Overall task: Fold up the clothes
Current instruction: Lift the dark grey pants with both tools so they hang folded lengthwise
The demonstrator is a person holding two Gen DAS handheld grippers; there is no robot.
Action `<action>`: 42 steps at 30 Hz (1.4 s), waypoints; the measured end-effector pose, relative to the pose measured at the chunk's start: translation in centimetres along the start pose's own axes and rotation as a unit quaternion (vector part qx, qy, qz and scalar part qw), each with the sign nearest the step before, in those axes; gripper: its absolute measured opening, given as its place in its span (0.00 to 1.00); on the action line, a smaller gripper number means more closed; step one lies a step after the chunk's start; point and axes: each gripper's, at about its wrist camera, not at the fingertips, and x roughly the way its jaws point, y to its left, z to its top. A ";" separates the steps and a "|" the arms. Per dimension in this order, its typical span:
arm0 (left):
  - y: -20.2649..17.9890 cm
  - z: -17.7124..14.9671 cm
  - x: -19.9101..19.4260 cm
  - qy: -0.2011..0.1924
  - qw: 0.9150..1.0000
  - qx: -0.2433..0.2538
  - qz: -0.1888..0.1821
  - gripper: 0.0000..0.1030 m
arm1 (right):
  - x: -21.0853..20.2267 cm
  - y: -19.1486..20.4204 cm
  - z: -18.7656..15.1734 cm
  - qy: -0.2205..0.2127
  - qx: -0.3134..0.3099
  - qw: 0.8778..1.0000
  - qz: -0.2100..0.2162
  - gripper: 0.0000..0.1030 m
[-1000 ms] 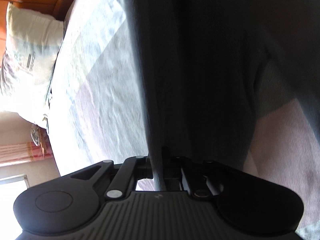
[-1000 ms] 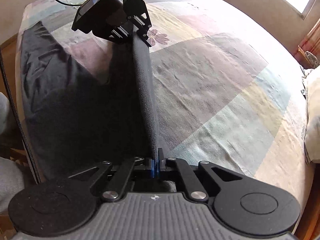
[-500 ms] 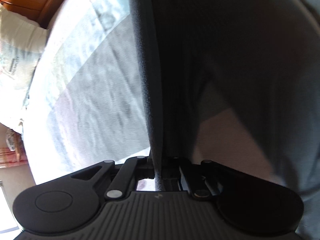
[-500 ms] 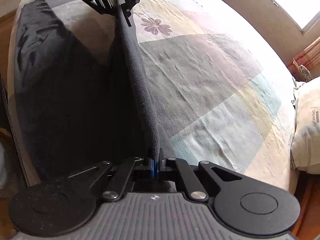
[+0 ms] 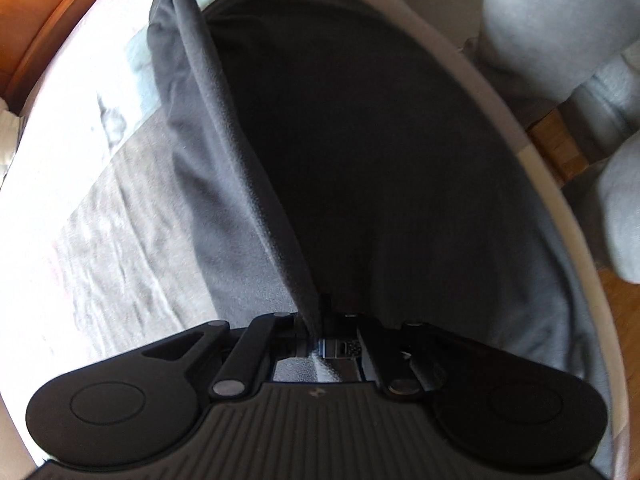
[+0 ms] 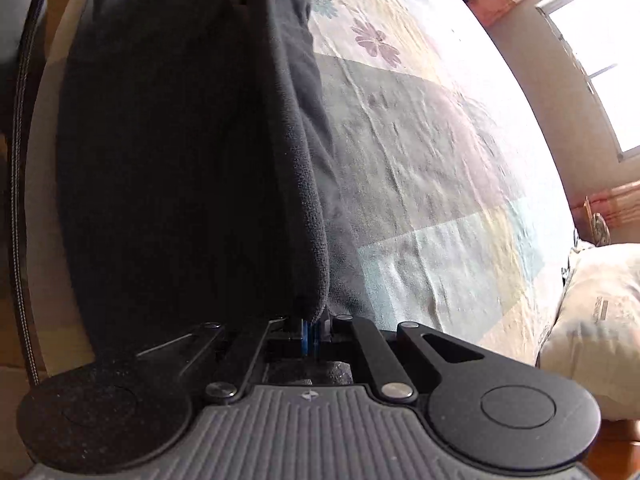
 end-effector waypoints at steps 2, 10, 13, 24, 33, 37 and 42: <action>-0.9 0.5 -0.5 -0.011 1.000 0.014 -0.008 0.00 | -0.2 0.9 -0.1 -0.002 -0.019 1.000 0.002 0.03; -4.7 2.5 -2.4 -0.056 0.995 0.070 -0.038 0.00 | -1.2 4.9 -0.9 -0.008 -0.090 0.996 0.008 0.04; -0.3 3.2 0.2 -0.068 0.993 0.083 -0.054 0.00 | -1.2 6.1 -1.2 -0.004 -0.104 0.995 0.009 0.04; 1.5 0.4 -2.4 -0.062 0.991 0.088 -0.083 0.00 | 0.1 8.6 -0.7 0.030 -0.099 0.994 -0.036 0.22; 1.5 0.2 -2.4 -0.063 0.990 0.089 -0.090 0.00 | -1.5 9.8 1.8 0.049 -0.025 0.998 -0.017 0.03; -0.7 -0.5 -3.0 -0.076 0.988 0.100 -0.085 0.00 | -1.8 9.4 2.2 0.056 -0.001 0.998 -0.020 0.03; -3.2 -0.5 -2.2 -0.085 0.987 0.105 -0.088 0.00 | -2.1 9.3 2.1 0.063 -0.004 0.998 -0.019 0.03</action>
